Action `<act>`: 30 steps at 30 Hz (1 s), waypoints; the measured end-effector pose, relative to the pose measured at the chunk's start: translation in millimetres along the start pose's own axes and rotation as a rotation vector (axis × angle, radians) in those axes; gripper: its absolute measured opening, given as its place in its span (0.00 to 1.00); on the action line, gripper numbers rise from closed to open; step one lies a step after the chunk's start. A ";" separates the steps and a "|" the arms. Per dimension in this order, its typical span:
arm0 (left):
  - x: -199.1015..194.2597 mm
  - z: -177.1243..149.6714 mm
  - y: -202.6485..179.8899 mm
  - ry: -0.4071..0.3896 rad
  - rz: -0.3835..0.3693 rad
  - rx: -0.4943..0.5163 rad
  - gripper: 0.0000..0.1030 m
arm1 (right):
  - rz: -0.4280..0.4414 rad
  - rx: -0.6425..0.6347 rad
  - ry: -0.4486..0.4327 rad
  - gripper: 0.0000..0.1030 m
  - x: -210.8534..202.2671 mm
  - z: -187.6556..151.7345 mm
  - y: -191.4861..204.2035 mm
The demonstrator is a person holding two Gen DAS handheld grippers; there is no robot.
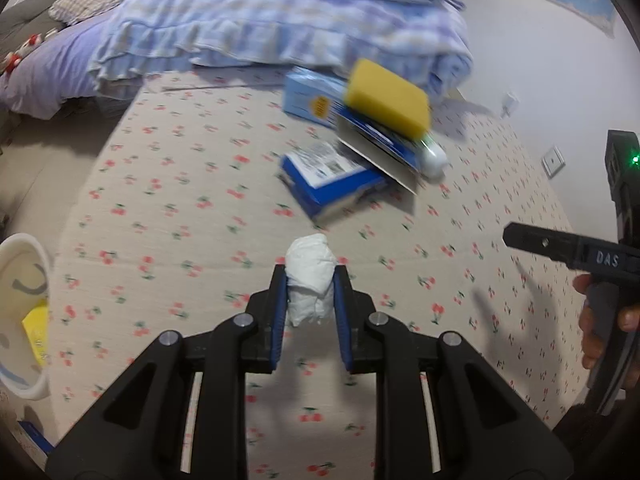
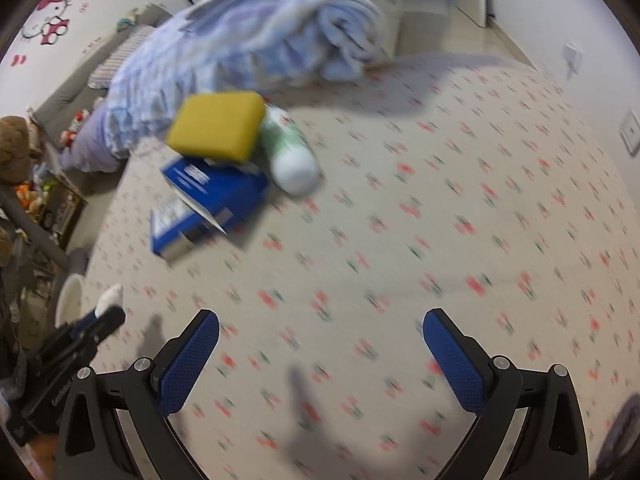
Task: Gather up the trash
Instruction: 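Reach the right tool to the blue biscuit box and grasp it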
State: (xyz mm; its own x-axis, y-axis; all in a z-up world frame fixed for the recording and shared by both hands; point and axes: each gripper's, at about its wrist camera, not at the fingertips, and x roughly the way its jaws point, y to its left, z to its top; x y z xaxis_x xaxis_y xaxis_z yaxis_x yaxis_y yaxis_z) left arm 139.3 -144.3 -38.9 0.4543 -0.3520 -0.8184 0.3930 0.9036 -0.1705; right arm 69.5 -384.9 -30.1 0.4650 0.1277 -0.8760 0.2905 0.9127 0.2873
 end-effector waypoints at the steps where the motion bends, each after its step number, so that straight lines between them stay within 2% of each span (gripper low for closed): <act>1: -3.5 3.4 7.1 -0.005 0.004 -0.015 0.23 | 0.010 -0.001 -0.006 1.00 1.7 4.0 3.0; 7: -13.8 10.5 33.2 -0.023 0.011 -0.063 0.23 | 0.085 -0.007 -0.042 0.99 26.7 34.5 37.6; 13: -18.2 10.9 53.9 -0.012 0.007 -0.098 0.23 | 0.087 -0.085 -0.054 0.98 59.3 53.5 66.2; 21: -19.5 11.5 73.1 -0.003 0.016 -0.131 0.23 | 0.072 -0.098 -0.043 0.98 86.9 66.0 72.1; 23: -19.9 11.0 76.3 -0.003 0.018 -0.133 0.23 | 0.064 -0.103 -0.035 0.94 92.5 66.8 72.5; 25: -20.4 10.7 78.1 -0.004 0.021 -0.134 0.23 | 0.057 -0.100 -0.021 0.78 97.0 66.9 72.2; 26: -20.8 10.2 79.1 -0.004 0.022 -0.135 0.23 | 0.060 -0.096 -0.010 0.77 98.9 66.8 71.8; 30: -22.4 8.1 81.5 -0.004 0.026 -0.137 0.23 | 0.078 -0.113 -0.008 0.61 93.4 64.9 74.0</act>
State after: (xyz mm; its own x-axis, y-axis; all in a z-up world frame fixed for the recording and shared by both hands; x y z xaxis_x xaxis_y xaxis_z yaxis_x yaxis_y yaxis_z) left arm 167.6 -64.7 -30.1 0.4659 -0.3288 -0.8215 0.2687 0.9371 -0.2227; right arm 188.7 -330.6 -65.5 0.4896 0.1975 -0.8493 0.1576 0.9379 0.3089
